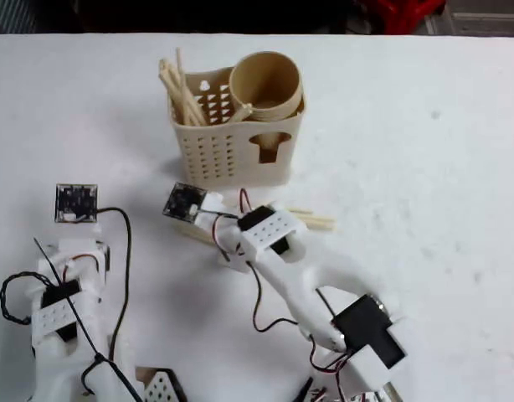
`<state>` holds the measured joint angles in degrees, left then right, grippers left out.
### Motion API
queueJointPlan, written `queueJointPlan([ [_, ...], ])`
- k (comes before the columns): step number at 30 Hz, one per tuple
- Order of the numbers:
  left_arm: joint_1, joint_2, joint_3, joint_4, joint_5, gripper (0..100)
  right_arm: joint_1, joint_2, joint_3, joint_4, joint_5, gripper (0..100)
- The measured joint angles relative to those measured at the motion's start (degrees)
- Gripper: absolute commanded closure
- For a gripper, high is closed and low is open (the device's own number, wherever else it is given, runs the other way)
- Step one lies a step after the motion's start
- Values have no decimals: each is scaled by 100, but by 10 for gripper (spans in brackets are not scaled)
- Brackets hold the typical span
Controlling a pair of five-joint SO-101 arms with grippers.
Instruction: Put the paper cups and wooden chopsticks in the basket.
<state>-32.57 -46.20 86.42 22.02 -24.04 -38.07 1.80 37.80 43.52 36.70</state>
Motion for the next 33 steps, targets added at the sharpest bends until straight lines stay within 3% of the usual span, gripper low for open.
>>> queueJointPlan([
  [11, 0, 0, 0, 0, 0, 846, 53, -1020, 185, 484, -9, 982],
  [20, 0, 0, 0, 0, 0, 846, 97, -2435, 1099, 53, -202, 965],
  [25, 0, 0, 0, 0, 0, 846, 88, -2295, 1152, -229, -211, 839],
  [33, 0, 0, 0, 0, 0, 846, 97, -1248, 1134, -774, -211, 854],
])
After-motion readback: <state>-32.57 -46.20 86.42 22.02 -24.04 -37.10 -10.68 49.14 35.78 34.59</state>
